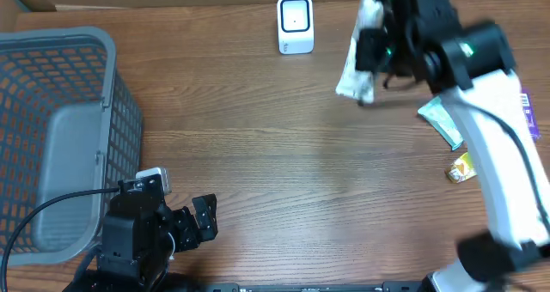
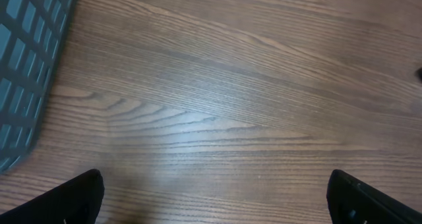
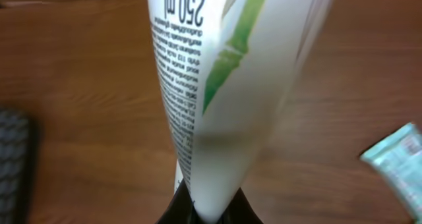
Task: Scan the item barcode
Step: 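Carry the white tube up toward the white scanner, then hold the white tube over the scanner window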
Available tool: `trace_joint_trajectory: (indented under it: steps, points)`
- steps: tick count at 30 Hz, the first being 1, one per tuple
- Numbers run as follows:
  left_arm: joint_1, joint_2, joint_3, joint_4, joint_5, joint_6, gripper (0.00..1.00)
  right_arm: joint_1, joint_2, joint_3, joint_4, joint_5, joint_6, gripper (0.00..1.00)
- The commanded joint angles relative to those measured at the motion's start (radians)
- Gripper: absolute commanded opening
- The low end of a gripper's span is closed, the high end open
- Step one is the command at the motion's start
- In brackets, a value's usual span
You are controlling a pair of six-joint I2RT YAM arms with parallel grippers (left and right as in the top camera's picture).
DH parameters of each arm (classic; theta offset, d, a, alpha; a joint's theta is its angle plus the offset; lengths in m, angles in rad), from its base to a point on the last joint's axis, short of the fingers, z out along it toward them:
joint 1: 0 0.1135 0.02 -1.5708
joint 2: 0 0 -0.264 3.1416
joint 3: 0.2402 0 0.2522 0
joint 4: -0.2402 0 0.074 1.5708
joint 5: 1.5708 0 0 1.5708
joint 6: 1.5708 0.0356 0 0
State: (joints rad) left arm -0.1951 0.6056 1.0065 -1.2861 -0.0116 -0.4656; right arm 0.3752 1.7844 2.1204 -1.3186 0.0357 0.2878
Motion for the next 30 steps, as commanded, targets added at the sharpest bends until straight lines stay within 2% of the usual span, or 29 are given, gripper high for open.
trace_joint_trajectory:
  steps: [1, 9, 12, 22, 28, 30]
  points:
    - [-0.005, -0.011, -0.002, 0.004, 0.002, -0.006, 1.0, 0.039, 0.151, 0.139, -0.009, 0.245, -0.035, 0.04]
    - [-0.005, -0.011, -0.002, 0.004, 0.002, -0.006, 1.0, 0.162, 0.386, 0.163, 0.209, 0.82, -0.178, 0.04]
    - [-0.005, -0.011, -0.002, 0.004, 0.002, -0.006, 1.0, 0.184, 0.451, 0.163, 0.323, 0.913, -0.302, 0.04]
    - [-0.005, -0.011, -0.002, 0.004, 0.002, -0.006, 0.99, 0.195, 0.607, 0.162, 0.721, 0.927, -0.814, 0.04]
    - [-0.005, -0.011, -0.002, 0.004, 0.002, -0.006, 1.0, 0.174, 0.678, 0.158, 0.856, 0.887, -1.112, 0.04]
    - [-0.005, -0.011, -0.002, 0.004, 0.002, -0.006, 1.0, 0.169, 0.699, 0.157, 0.868, 0.887, -1.166, 0.04]
